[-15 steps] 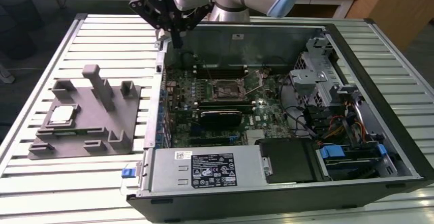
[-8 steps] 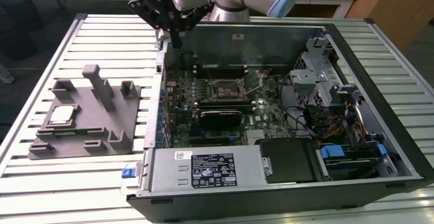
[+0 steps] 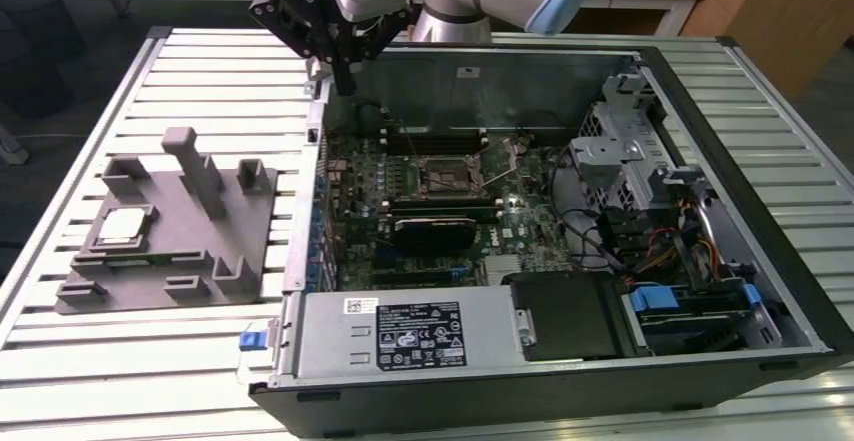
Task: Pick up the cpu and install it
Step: 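Reach for the cpu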
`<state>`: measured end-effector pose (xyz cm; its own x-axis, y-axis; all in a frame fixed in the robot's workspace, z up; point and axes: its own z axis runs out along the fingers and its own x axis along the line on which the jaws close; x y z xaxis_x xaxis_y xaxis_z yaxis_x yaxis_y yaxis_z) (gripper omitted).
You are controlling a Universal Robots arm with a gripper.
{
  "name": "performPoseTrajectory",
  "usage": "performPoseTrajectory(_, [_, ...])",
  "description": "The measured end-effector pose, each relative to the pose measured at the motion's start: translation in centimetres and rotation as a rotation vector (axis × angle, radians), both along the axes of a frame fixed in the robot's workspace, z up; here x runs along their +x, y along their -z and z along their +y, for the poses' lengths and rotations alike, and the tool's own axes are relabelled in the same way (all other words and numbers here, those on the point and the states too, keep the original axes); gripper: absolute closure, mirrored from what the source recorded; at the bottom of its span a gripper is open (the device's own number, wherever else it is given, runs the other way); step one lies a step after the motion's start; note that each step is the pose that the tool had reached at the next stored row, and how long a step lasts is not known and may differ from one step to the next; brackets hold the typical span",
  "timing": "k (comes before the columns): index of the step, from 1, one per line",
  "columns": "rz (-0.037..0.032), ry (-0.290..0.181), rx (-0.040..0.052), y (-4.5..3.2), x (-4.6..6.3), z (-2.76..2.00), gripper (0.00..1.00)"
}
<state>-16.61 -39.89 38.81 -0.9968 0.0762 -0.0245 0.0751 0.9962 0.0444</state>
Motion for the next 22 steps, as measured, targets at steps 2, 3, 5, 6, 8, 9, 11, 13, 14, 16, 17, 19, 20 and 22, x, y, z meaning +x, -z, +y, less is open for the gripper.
performPoseTrajectory(2, [0.0, 0.0, 0.0, 0.01, -0.05, 0.0, 0.89])
performPoseTrajectory(3, [0.0, 0.0, 0.0, 0.01, -0.06, 0.0, 0.89])
performPoseTrajectory(5, [0.0, 0.0, 0.0, 0.01, -0.1, 0.0, 0.89])
performPoseTrajectory(6, [0.0, 0.0, 0.0, 0.02, -0.12, 0.0, 0.89])
performPoseTrajectory(8, [0.0, 0.0, 0.0, 0.02, -0.17, 0.0, 0.89])
performPoseTrajectory(9, [0.0, 0.0, 0.0, 0.02, -0.19, 0.0, 0.89])
performPoseTrajectory(11, [0.0, 0.0, 0.0, 0.03, -0.25, 0.0, 0.89])
performPoseTrajectory(13, [0.0, 0.0, 0.0, 0.03, -0.31, 0.0, 0.89])
performPoseTrajectory(14, [0.0, 0.0, 0.0, 0.03, -0.33, 0.0, 0.89])
performPoseTrajectory(16, [0.0, 0.0, 0.0, 0.03, -0.4, 0.0, 0.89])
performPoseTrajectory(17, [0.0, 0.0, 0.0, 0.03, -0.43, 0.0, 0.89])
performPoseTrajectory(19, [0.0, 0.0, 0.0, 0.04, -0.49, 0.0, 0.89])
performPoseTrajectory(20, [0.0, 0.0, 0.0, 0.04, -0.52, 0.0, 0.89])
performPoseTrajectory(22, [0.0, 0.0, 0.0, 0.04, -0.59, 0.0, 0.89])
